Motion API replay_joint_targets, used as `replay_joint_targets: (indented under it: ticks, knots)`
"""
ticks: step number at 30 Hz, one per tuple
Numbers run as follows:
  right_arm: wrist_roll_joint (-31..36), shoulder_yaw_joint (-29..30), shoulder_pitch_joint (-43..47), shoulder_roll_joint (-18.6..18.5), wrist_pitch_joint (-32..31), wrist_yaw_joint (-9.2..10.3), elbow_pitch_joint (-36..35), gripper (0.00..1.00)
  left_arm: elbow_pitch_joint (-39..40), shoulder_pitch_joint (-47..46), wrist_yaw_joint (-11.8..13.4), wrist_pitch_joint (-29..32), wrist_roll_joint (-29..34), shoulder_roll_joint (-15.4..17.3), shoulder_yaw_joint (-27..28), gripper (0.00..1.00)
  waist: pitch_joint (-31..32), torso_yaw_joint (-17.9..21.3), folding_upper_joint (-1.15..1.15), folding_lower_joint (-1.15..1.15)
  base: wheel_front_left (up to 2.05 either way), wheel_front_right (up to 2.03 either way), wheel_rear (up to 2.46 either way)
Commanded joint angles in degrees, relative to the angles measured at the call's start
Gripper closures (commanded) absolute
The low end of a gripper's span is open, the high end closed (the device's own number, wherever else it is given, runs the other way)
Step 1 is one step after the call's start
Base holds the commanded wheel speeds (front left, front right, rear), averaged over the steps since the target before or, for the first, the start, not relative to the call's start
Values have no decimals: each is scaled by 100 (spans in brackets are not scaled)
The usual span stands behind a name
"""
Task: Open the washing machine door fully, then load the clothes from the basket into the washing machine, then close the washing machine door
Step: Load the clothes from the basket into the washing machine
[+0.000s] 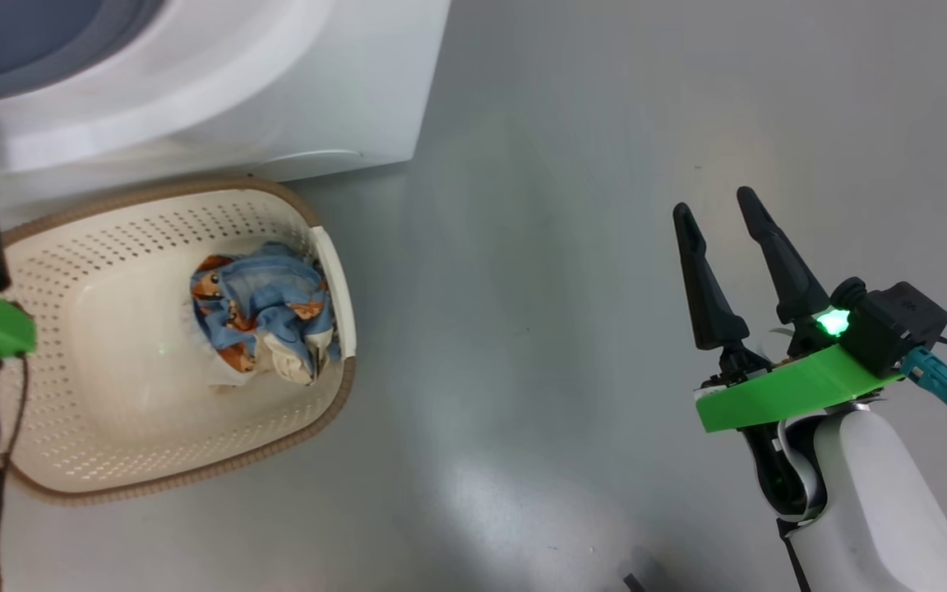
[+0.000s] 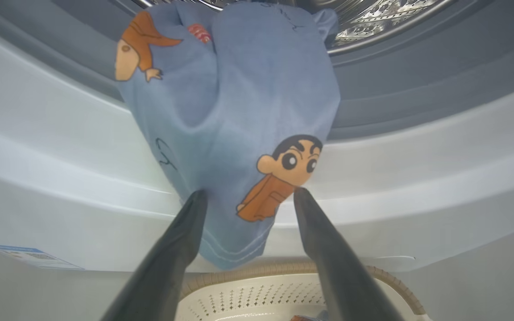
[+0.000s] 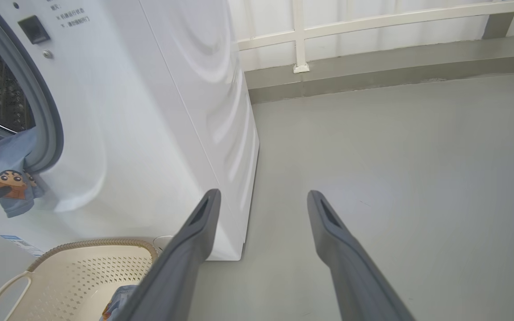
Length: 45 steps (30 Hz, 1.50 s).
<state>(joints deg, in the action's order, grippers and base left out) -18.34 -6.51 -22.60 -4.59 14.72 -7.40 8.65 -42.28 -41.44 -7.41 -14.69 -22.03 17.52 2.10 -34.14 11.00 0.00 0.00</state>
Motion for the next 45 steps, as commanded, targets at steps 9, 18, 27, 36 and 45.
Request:
replay_joint_targets:
  ticks: [9,18,27,36,45]
  knots:
    - [-25,-157,-12,84,28,-9,-153,0,-451,-486,-8,-30,-53,567,41,0,-99,227,0,0,0,0,0]
    - [-19,-128,3,123,28,-9,-147,0,-328,-624,-8,-30,-62,624,-115,100,-106,212,0,0,0,0,0]
    - [-50,-79,-12,157,28,-9,-170,0,641,-346,-8,-30,280,501,228,100,-126,93,0,0,0,0,0]
    - [-105,-114,-65,168,28,-9,-158,0,1155,-599,-8,-30,476,582,112,100,-201,58,0,0,0,0,0]
    - [-345,-246,-88,170,28,-9,-164,0,41,-1933,-8,-31,402,961,-604,100,-276,274,0,0,0,0,0]
